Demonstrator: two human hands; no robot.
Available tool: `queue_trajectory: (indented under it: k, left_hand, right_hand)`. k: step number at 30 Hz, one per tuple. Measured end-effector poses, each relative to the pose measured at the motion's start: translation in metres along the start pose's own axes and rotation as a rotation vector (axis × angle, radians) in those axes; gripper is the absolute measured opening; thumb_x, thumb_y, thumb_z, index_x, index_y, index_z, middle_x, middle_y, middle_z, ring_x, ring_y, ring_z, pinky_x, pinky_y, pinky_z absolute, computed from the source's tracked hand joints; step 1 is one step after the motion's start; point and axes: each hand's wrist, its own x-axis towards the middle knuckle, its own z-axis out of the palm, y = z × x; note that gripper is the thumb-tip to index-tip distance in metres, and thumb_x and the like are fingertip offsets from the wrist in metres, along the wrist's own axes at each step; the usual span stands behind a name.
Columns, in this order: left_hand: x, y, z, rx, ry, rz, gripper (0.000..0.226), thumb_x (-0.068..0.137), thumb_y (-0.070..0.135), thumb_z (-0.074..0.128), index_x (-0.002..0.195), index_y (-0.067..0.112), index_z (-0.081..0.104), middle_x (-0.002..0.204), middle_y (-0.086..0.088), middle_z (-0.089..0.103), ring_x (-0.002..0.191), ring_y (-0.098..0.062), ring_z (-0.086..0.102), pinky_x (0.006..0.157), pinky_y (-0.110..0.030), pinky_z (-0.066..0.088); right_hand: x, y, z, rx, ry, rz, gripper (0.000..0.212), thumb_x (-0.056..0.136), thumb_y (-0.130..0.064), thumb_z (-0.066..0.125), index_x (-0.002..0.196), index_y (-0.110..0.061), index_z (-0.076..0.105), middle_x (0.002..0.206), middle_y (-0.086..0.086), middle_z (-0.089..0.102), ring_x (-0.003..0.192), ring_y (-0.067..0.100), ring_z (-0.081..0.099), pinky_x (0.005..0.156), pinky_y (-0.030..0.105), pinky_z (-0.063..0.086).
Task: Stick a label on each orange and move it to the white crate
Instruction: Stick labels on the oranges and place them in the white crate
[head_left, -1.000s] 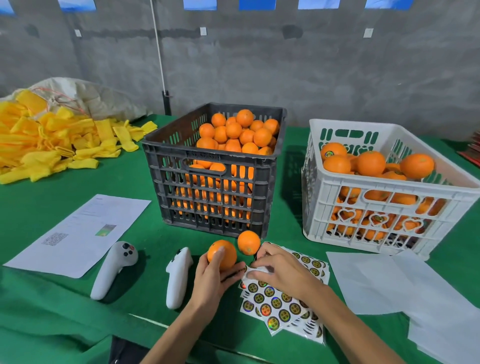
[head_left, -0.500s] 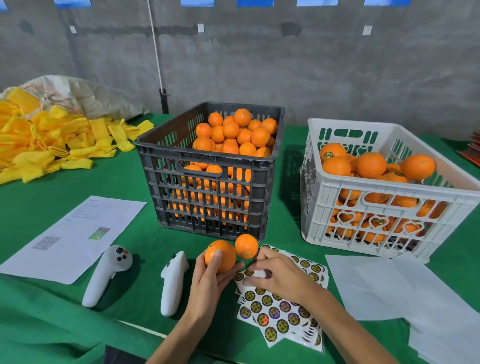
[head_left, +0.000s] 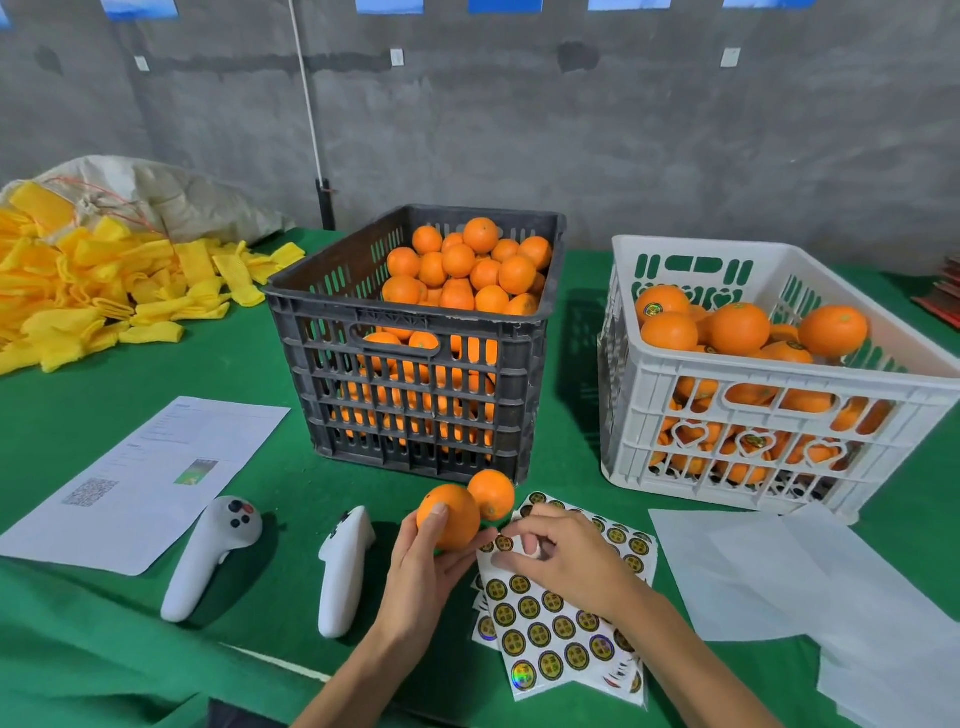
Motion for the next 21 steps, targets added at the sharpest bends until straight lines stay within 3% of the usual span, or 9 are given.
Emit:
queue_trajectory:
  k: [4,7,10,12,14,16,19,21]
  left_hand:
    - [0.0,0.002,0.003,-0.028,0.023,-0.061,0.041,0.104,0.033,0.054,0.14,0.014,0.044,0.139,-0.022,0.057,0.114,-0.043,0.07,0.111,-0.059,0.045]
    - [0.0,0.006,0.006,-0.107,0.026,-0.158,0.038,0.108,0.035,0.049,0.142,0.022,0.039,0.136,-0.025,0.062,0.116,-0.042,0.069,0.107,-0.054,0.048]
    - [-0.001,0.012,0.009,-0.202,-0.023,-0.251,0.028,0.108,0.04,0.046,0.132,0.027,0.045,0.117,-0.027,0.073,0.119,-0.042,0.068,0.102,-0.049,0.05]
    - [0.0,0.013,0.009,-0.243,-0.055,-0.291,0.028,0.108,0.041,0.044,0.128,0.022,0.048,0.113,-0.031,0.072,0.121,-0.043,0.066,0.099,-0.049,0.053]
    - [0.003,0.014,0.008,-0.281,-0.062,-0.31,0.031,0.108,0.041,0.046,0.13,0.019,0.048,0.115,-0.033,0.071,0.123,-0.045,0.065,0.096,-0.052,0.058]
    - [0.006,0.014,0.008,-0.294,-0.065,-0.326,0.035,0.107,0.04,0.048,0.134,0.019,0.046,0.12,-0.033,0.069,0.124,-0.045,0.064,0.106,-0.054,0.053]
    - [0.008,0.013,0.008,-0.289,-0.08,-0.329,0.041,0.106,0.041,0.049,0.141,0.019,0.043,0.128,-0.032,0.066,0.125,-0.045,0.063,0.118,-0.057,0.039]
    - [0.009,0.013,0.007,-0.294,-0.096,-0.312,0.044,0.106,0.041,0.049,0.143,0.019,0.043,0.131,-0.032,0.065,0.125,-0.044,0.063,0.115,-0.058,0.043]
  right_hand:
    - [0.0,0.001,0.002,-0.073,-0.023,-0.035,0.035,0.084,-0.062,0.07,0.103,-0.033,0.077,0.077,-0.01,0.049,0.071,0.005,0.05,0.065,0.021,0.038]
    - [0.0,0.002,0.002,-0.11,-0.02,-0.059,0.032,0.086,-0.061,0.069,0.097,-0.032,0.076,0.079,-0.009,0.048,0.072,0.005,0.049,0.063,0.017,0.034]
    - [-0.003,-0.001,0.002,-0.101,-0.011,-0.078,0.013,0.086,-0.065,0.068,0.08,-0.055,0.061,0.08,-0.011,0.047,0.072,0.007,0.048,0.063,0.018,0.033]
    - [-0.005,-0.004,0.002,-0.076,-0.001,-0.072,0.012,0.085,-0.068,0.067,0.081,-0.061,0.058,0.08,-0.014,0.049,0.073,0.005,0.05,0.063,0.018,0.033]
    - [-0.006,-0.004,0.001,-0.046,0.021,-0.058,0.03,0.085,-0.072,0.064,0.098,-0.046,0.07,0.084,-0.014,0.051,0.074,0.005,0.051,0.063,0.016,0.033]
    - [-0.006,-0.004,0.001,-0.049,0.046,-0.036,0.049,0.085,-0.074,0.061,0.107,-0.032,0.074,0.084,-0.012,0.05,0.072,0.007,0.05,0.062,0.018,0.034]
    - [-0.008,-0.005,0.0,-0.13,0.06,-0.081,0.053,0.091,-0.068,0.057,0.1,-0.019,0.072,0.081,-0.01,0.048,0.068,0.011,0.046,0.063,0.03,0.042]
    - [-0.01,-0.008,-0.002,-0.255,0.037,-0.138,0.052,0.098,-0.063,0.049,0.1,-0.016,0.07,0.084,-0.01,0.047,0.069,0.01,0.046,0.064,0.032,0.045]
